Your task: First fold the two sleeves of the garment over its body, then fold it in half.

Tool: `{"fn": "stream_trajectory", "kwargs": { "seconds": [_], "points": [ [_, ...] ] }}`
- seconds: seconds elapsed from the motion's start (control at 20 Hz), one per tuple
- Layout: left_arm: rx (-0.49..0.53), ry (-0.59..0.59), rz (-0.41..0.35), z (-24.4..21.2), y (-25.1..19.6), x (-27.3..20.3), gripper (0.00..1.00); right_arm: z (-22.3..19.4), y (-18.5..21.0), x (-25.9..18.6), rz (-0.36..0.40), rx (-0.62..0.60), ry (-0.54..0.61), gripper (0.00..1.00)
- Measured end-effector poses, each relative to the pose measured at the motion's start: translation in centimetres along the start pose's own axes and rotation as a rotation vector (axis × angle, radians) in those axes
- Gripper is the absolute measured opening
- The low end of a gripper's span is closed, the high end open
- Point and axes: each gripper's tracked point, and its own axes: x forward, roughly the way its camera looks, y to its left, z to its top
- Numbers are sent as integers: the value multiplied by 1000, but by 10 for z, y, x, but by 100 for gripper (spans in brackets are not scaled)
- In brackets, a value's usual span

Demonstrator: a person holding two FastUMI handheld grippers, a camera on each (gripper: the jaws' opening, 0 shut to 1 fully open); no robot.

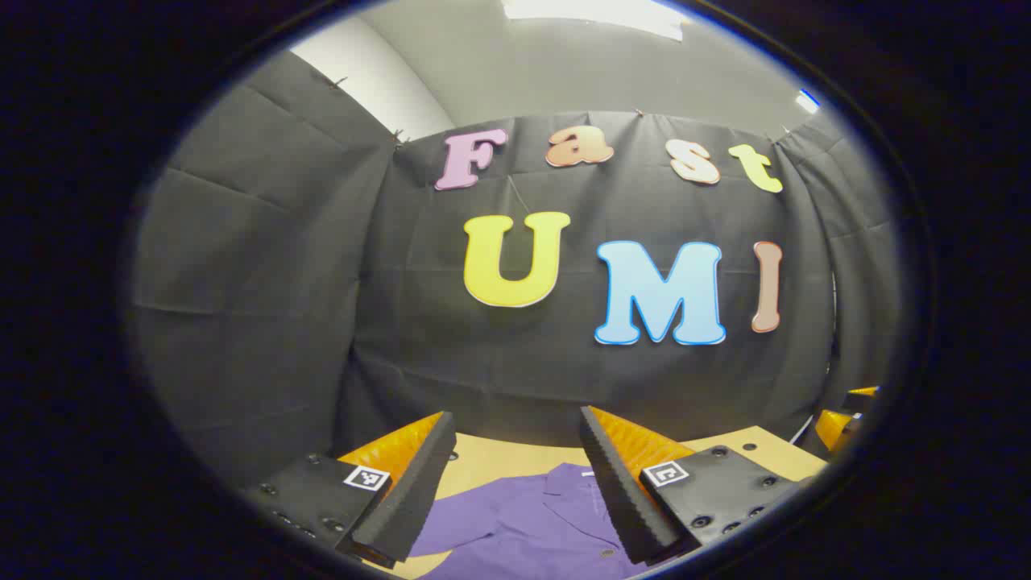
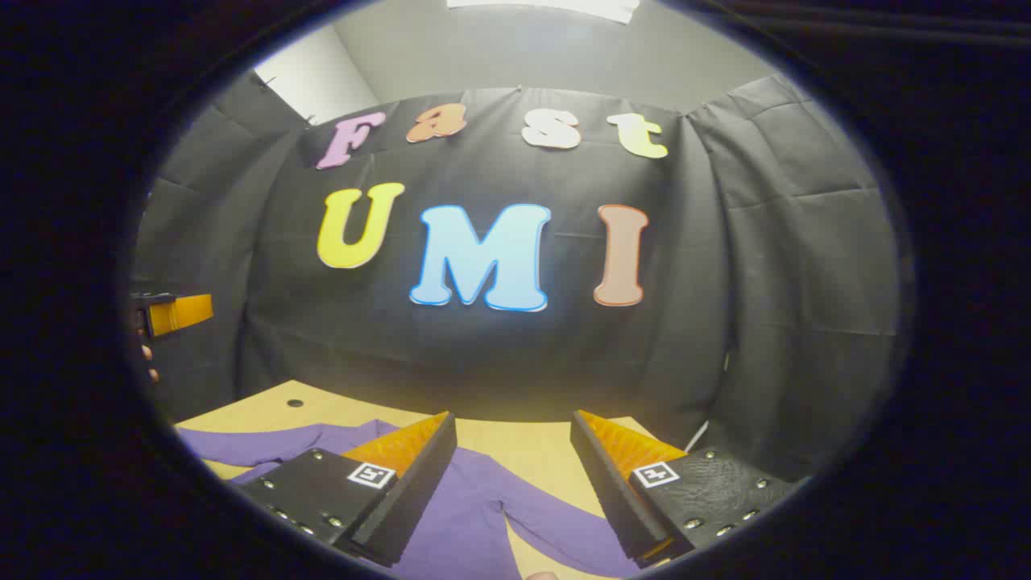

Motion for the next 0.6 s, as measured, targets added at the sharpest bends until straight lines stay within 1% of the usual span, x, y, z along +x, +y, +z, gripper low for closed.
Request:
{"fn": "stream_trajectory", "kwargs": {
  "seconds": [0.2, 0.25, 0.4, 0.45, 0.5, 0.6],
  "points": [
    [-19, 27, -86, -8, -8, 24, 99, -8, -3, 0, -91, 1, 29, 92],
    [-15, 44, -94, -13, -6, 28, 99, -10, -2, -1, -103, 3, 43, 92],
    [-19, 44, -105, -9, -2, 34, 98, -10, 4, 1, -110, 14, 48, 92],
    [-12, 42, -108, -9, 1, 34, 98, -12, 3, 1, -120, 15, 59, 94],
    [-3, 35, -106, -6, 3, 33, 98, -12, 4, 1, -122, 19, 57, 92],
    [9, 21, -100, -2, 7, 30, 98, -16, 6, 2, -122, 20, 71, 92]
  ]
}}
